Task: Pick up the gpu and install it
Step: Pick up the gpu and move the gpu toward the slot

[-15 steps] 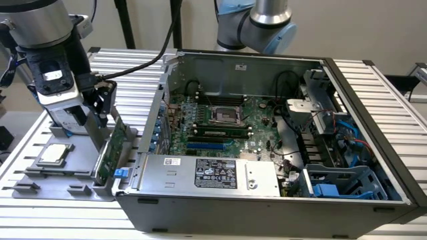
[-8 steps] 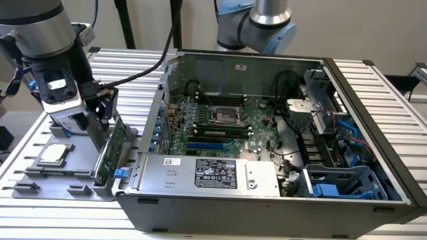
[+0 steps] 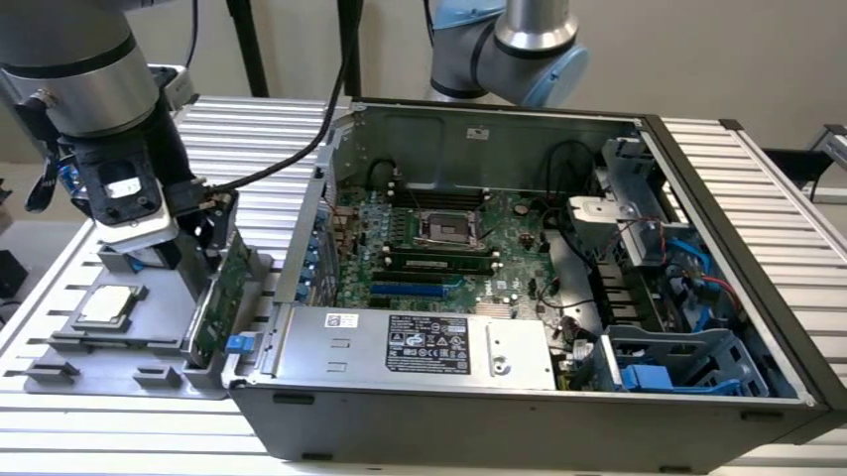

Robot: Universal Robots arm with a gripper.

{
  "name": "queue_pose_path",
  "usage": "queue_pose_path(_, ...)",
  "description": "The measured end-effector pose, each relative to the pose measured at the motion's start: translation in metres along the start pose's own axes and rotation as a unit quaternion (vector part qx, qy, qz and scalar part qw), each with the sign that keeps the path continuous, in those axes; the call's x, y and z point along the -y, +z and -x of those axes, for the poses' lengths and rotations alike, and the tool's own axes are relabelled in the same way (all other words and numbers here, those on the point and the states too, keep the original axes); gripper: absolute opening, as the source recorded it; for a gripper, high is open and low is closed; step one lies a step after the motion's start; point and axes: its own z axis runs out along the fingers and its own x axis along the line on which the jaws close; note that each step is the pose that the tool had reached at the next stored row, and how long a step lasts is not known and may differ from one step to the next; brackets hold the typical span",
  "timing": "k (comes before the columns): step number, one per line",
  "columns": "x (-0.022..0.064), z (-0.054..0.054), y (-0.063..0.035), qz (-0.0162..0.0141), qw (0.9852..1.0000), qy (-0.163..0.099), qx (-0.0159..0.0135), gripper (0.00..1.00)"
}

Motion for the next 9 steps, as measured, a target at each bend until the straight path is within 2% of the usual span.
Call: queue_pose_path(9,0.0010,0.000,0.0164,0.0001,1.0000,0.000,0.0014,0.48)
